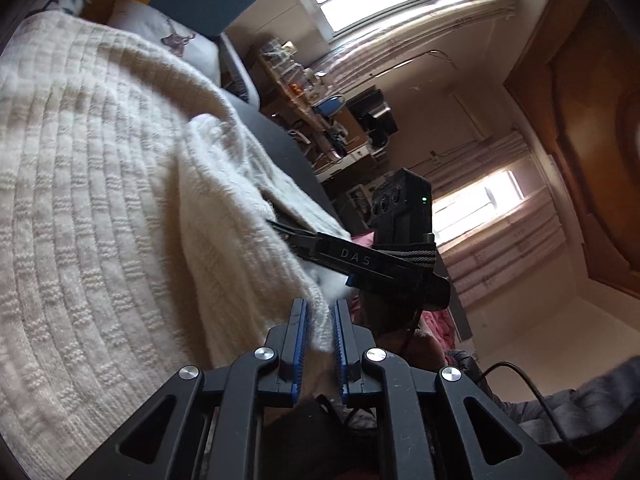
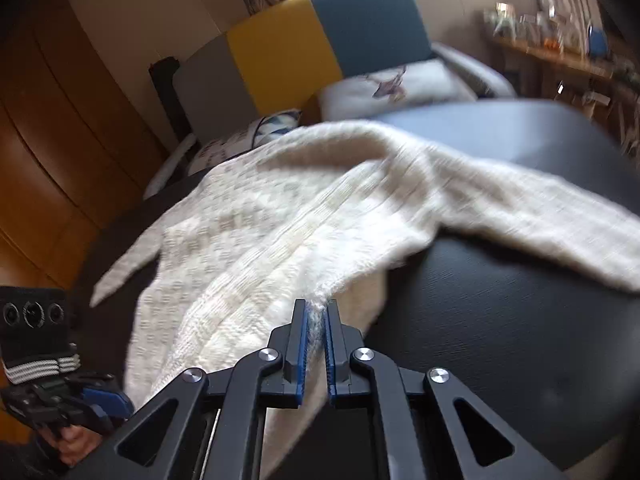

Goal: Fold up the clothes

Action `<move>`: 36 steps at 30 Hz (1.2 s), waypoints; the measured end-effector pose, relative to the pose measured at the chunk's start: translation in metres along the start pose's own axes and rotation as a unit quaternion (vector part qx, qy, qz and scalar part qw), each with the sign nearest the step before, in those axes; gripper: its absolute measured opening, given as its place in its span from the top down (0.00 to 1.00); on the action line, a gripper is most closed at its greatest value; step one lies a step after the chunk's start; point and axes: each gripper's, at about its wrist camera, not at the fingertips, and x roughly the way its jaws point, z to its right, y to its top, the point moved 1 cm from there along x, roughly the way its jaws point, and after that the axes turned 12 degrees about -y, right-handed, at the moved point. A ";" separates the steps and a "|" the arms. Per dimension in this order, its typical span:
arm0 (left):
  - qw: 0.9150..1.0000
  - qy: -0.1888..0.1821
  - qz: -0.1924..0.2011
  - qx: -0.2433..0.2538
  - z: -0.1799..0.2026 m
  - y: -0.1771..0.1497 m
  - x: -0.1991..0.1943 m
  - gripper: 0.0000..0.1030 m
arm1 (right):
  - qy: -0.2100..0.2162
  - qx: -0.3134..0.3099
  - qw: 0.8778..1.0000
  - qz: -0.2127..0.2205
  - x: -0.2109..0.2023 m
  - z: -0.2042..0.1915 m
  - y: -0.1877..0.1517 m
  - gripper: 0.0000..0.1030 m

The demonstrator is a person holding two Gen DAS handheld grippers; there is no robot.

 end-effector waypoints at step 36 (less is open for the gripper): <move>0.922 0.364 0.126 -0.045 -0.055 -0.010 -0.128 0.94 | 0.015 -0.012 0.994 -0.103 0.056 0.006 -0.038 0.76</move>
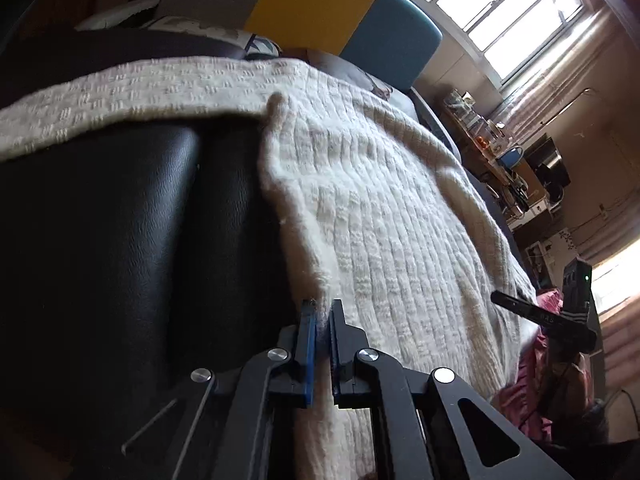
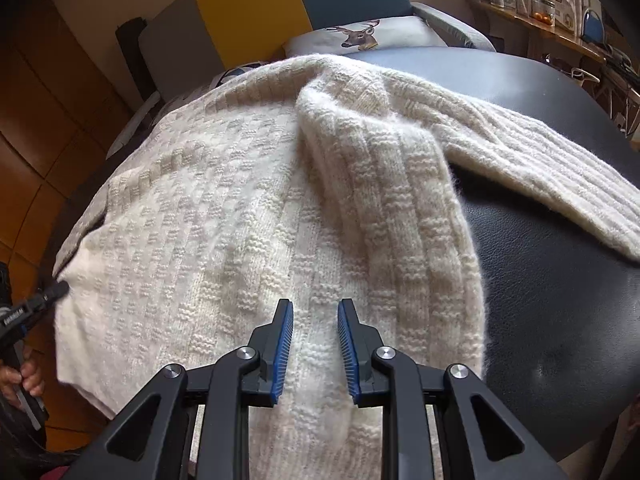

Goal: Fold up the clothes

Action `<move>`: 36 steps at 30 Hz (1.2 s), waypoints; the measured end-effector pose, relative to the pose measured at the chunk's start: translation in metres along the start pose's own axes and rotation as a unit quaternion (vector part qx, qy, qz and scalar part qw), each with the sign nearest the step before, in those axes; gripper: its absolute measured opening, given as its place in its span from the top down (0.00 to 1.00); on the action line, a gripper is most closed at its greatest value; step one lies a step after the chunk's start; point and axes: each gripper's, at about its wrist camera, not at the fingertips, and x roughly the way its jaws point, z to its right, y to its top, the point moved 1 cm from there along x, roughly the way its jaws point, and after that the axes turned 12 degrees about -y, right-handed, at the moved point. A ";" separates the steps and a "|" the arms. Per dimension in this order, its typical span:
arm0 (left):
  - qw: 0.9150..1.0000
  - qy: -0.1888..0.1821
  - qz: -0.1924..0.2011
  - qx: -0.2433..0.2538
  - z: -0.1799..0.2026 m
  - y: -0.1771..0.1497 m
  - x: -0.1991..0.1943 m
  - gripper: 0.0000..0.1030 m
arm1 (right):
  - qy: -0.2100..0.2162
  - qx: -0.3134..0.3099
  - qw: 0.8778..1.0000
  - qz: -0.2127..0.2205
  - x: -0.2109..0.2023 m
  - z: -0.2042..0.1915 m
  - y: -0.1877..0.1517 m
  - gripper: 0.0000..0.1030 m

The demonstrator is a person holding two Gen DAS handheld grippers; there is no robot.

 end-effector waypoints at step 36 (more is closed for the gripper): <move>0.984 -0.062 -0.024 0.167 0.124 0.112 0.095 0.61 | 0.050 0.218 0.972 0.078 -0.034 0.155 0.071 0.73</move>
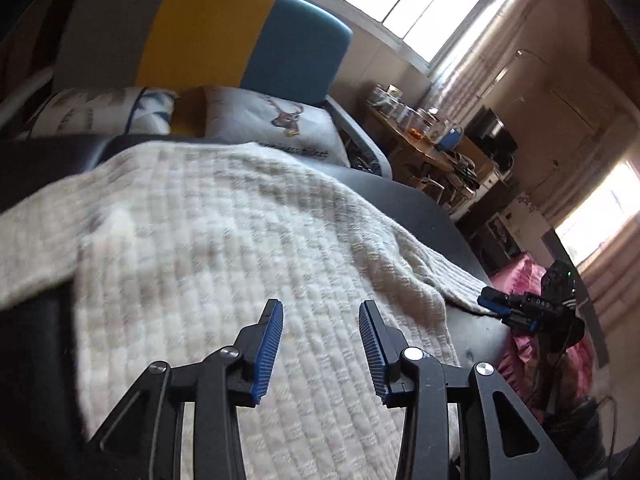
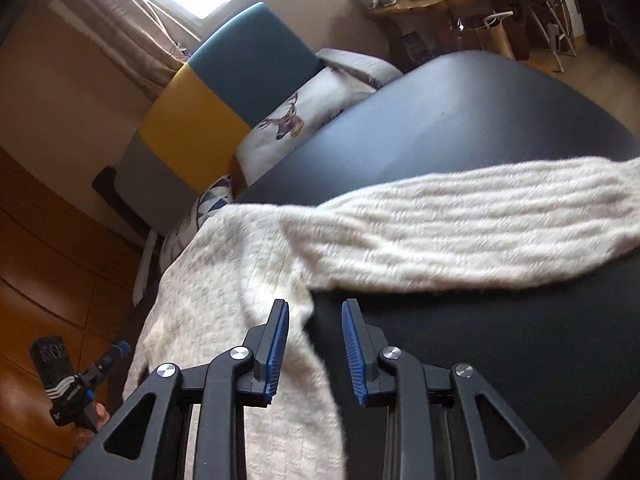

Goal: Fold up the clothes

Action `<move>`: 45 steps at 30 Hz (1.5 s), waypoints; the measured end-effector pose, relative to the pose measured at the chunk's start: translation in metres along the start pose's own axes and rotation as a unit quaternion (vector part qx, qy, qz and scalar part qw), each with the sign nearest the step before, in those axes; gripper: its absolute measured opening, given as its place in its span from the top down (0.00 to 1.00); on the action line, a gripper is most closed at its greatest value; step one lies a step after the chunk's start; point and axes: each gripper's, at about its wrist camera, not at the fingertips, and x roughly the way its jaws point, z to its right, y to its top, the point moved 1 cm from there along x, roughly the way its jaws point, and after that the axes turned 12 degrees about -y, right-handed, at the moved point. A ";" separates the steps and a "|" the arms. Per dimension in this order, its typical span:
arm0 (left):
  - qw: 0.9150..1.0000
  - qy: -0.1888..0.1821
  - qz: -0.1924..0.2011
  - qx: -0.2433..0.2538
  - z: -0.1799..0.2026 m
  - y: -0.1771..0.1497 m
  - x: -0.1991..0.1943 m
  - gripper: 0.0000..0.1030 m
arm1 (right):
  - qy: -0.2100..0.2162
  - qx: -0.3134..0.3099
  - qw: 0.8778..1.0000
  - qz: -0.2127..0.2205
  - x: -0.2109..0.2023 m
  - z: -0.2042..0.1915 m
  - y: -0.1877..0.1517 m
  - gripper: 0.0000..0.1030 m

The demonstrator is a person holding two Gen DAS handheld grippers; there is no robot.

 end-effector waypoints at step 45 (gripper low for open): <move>0.914 0.017 -0.198 0.354 0.052 -0.008 0.208 0.84 | -0.026 -0.234 0.967 -0.100 0.104 -0.003 0.088 0.64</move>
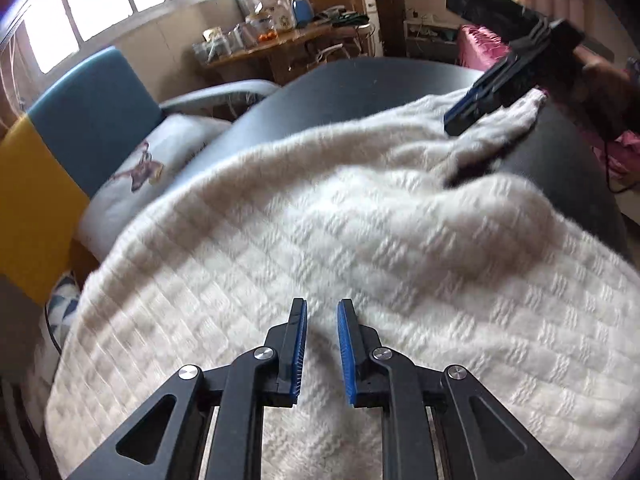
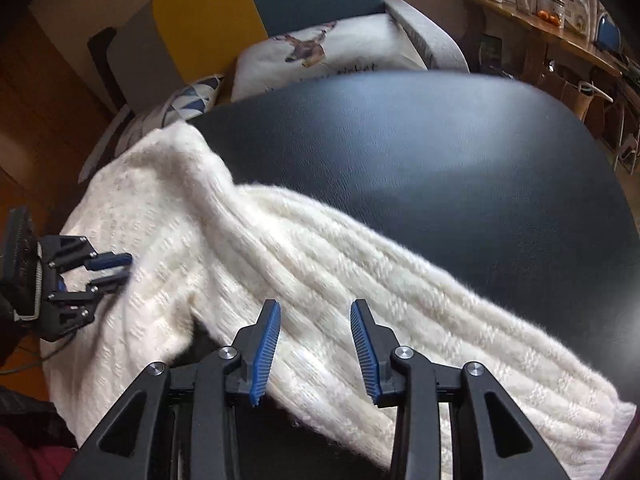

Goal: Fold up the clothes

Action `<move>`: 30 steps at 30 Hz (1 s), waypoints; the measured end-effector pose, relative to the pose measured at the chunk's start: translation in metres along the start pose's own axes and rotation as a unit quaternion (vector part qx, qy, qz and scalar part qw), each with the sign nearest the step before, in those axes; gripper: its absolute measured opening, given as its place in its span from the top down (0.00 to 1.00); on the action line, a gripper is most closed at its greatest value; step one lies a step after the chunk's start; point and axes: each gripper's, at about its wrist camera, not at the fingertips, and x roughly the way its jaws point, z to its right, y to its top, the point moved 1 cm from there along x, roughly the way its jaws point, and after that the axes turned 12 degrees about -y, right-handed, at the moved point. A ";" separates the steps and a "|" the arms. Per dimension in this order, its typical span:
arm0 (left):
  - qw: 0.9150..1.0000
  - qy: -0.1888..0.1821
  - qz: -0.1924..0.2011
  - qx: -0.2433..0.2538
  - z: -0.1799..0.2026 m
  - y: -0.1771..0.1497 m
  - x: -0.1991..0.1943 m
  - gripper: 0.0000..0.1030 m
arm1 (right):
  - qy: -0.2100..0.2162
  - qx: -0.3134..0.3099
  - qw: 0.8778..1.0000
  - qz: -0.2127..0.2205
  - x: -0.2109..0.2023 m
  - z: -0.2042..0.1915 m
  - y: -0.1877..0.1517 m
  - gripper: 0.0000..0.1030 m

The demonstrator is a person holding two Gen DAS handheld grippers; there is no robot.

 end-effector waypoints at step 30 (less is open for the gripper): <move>0.998 -0.030 -0.026 -0.042 -0.092 0.087 0.040 0.83 | -0.120 -0.242 0.963 0.003 0.043 -0.062 0.013 0.88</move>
